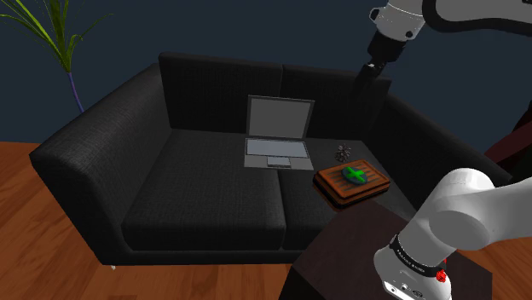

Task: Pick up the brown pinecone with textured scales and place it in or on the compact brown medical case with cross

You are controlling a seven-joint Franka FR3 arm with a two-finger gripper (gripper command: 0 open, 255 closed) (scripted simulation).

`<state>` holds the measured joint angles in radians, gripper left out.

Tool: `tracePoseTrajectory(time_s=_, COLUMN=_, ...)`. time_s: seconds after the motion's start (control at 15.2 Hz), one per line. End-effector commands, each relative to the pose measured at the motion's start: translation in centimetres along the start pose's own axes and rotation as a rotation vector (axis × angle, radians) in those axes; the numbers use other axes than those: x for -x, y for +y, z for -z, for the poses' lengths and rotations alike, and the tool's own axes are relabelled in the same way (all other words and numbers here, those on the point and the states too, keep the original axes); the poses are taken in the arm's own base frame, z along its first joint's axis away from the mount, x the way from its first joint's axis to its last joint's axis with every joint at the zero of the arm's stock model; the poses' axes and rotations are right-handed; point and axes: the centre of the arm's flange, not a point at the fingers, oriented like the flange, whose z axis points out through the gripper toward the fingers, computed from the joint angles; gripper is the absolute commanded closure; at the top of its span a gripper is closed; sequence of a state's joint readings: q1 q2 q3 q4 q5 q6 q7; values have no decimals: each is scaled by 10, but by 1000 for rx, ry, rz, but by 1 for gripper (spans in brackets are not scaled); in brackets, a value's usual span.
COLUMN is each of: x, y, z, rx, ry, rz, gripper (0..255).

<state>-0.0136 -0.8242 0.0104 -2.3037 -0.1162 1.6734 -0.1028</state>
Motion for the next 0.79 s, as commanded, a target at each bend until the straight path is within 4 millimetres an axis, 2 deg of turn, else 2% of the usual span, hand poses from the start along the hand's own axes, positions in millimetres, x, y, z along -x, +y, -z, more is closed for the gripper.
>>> tracePoseTrajectory(time_s=0.0, x=0, y=0, z=0, rx=0, ry=0, rz=0, gripper=0)
tracePoseTrajectory(time_s=0.73, x=-4, y=104, z=-109, rx=-55, ry=-16, rz=-66, gripper=0)
